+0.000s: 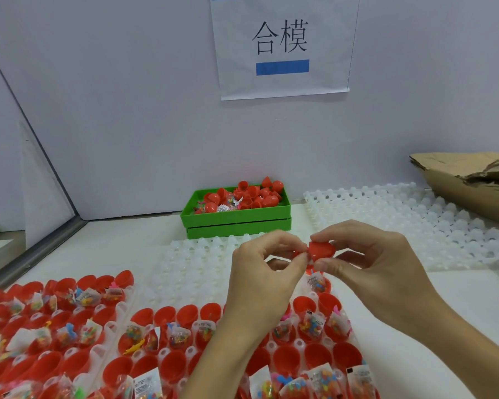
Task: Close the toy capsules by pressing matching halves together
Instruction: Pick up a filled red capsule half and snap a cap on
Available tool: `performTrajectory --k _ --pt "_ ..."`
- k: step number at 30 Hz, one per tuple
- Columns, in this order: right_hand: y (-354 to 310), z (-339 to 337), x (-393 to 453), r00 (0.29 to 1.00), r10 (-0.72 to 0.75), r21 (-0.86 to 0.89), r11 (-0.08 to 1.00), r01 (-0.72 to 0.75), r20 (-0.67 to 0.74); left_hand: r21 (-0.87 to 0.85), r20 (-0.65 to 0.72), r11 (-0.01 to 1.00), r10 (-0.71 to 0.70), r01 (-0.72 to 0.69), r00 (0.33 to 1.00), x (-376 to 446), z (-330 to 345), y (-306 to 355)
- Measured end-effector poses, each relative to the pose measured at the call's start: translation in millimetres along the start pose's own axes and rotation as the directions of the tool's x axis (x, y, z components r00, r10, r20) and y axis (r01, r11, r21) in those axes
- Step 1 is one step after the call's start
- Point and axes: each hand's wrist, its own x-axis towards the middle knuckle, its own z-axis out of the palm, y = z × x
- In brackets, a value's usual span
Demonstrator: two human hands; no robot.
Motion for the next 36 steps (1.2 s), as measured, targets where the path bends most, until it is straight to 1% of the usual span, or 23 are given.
performTrajectory --k 4,7,10,14,19,24,27,31,36 --pt "1 -3 1 1.0 0.013 -0.006 1.0 -0.013 -0.028 -0.038 0.041 0.999 -0.006 0.008 0.999 0 -2 2" --pt "2 -4 1 0.997 0.058 0.045 0.997 -0.056 -0.052 -0.101 0.068 0.994 -0.038 0.044 0.997 -1 -3 1" --pt "1 -1 0 0.994 0.102 0.121 0.988 -0.098 -0.027 -0.086 0.026 0.995 -0.041 0.043 0.999 1 -4 0" --pt "-2 3 -3 0.991 0.134 0.205 0.97 -0.133 0.009 -0.13 0.056 0.988 -0.079 0.086 0.995 4 -11 -2" --pt "1 2 -2 0.988 0.154 0.186 0.971 -0.149 -0.011 -0.193 0.15 0.977 -0.056 0.085 0.987 3 -13 -2" --pt "1 3 -2 0.989 0.15 0.156 0.976 -0.15 0.015 -0.165 0.092 0.984 -0.05 0.065 0.995 4 -11 -2" --pt "0 2 -2 0.991 0.129 0.157 0.979 -0.131 0.026 -0.14 0.08 0.988 -0.051 0.062 0.995 5 -10 -2" --pt "-2 1 -3 0.993 0.111 0.179 0.977 -0.117 0.044 -0.15 0.09 0.987 -0.043 0.057 0.995 5 -11 -2" --pt "-2 1 -1 0.989 0.148 0.192 0.97 -0.147 0.01 -0.181 0.131 0.982 -0.031 0.055 0.991 3 -13 -1"
